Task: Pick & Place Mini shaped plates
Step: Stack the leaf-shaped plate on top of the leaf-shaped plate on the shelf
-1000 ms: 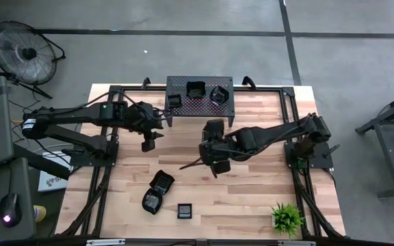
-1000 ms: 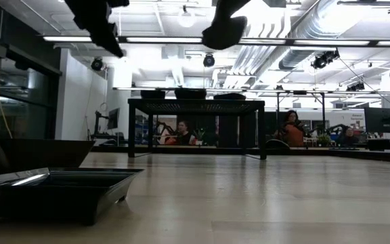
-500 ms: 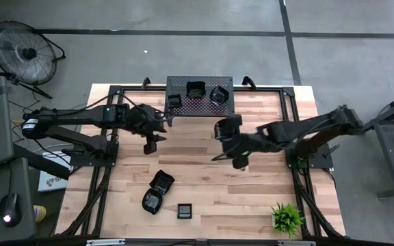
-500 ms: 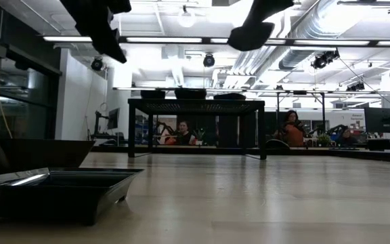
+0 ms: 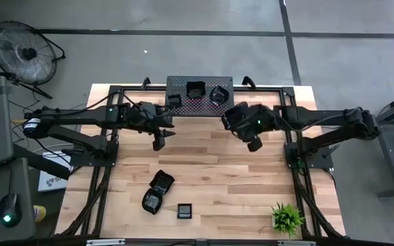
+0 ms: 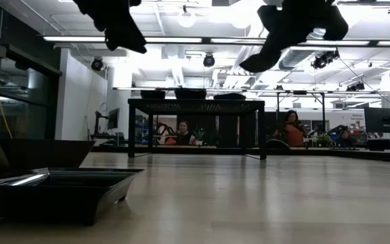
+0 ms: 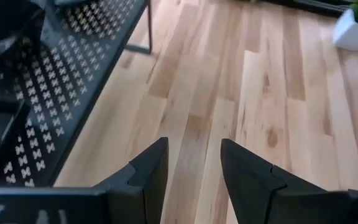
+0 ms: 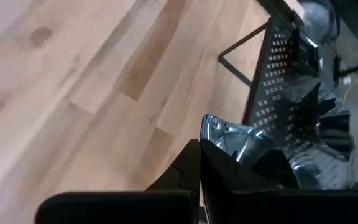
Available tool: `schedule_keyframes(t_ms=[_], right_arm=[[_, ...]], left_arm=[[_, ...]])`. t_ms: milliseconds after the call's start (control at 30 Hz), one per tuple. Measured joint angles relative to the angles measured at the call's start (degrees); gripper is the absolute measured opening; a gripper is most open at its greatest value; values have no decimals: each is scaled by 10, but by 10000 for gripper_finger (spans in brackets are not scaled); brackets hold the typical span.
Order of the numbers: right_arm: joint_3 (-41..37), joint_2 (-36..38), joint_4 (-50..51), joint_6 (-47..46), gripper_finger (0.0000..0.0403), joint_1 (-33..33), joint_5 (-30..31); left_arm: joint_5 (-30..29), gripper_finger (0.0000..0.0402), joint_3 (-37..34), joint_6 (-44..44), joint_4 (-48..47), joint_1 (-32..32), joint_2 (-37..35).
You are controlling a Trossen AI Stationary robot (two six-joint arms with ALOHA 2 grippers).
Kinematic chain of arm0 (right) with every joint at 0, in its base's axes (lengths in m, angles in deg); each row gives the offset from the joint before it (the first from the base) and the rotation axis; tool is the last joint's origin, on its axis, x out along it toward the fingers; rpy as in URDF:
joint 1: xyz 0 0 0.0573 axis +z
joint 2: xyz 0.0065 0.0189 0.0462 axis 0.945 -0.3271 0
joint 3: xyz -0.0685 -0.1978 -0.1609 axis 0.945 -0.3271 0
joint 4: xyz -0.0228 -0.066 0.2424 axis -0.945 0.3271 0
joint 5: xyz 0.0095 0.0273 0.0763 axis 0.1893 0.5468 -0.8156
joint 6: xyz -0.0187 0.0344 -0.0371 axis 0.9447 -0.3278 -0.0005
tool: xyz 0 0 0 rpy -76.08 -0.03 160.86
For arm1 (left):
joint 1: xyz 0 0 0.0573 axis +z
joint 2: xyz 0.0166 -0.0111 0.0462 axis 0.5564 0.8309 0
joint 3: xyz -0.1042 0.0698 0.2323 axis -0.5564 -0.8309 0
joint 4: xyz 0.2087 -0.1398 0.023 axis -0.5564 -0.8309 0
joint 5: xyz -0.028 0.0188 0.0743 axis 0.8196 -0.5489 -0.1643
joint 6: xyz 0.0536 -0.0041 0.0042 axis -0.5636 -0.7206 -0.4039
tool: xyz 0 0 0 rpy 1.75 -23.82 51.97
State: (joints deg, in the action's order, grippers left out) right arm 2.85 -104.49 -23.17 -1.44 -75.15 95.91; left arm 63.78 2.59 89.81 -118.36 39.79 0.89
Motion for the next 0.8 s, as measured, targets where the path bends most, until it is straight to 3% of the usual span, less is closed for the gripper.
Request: schedule_keyframes(t_ms=[333, 567, 800], right_arm=[[-4, -5, -28, 201, 0, -153, -139], [-4, -14, -56, 268, 0, -247, -222], [-4, -57, -115, 290, 0, -282, -290]], left_arm=[[-20, 144, 0, 56, 75, 0, 47], [-20, 144, 0, 95, 121, 0, 72], [-20, 144, 0, 116, 156, 0, 73]])
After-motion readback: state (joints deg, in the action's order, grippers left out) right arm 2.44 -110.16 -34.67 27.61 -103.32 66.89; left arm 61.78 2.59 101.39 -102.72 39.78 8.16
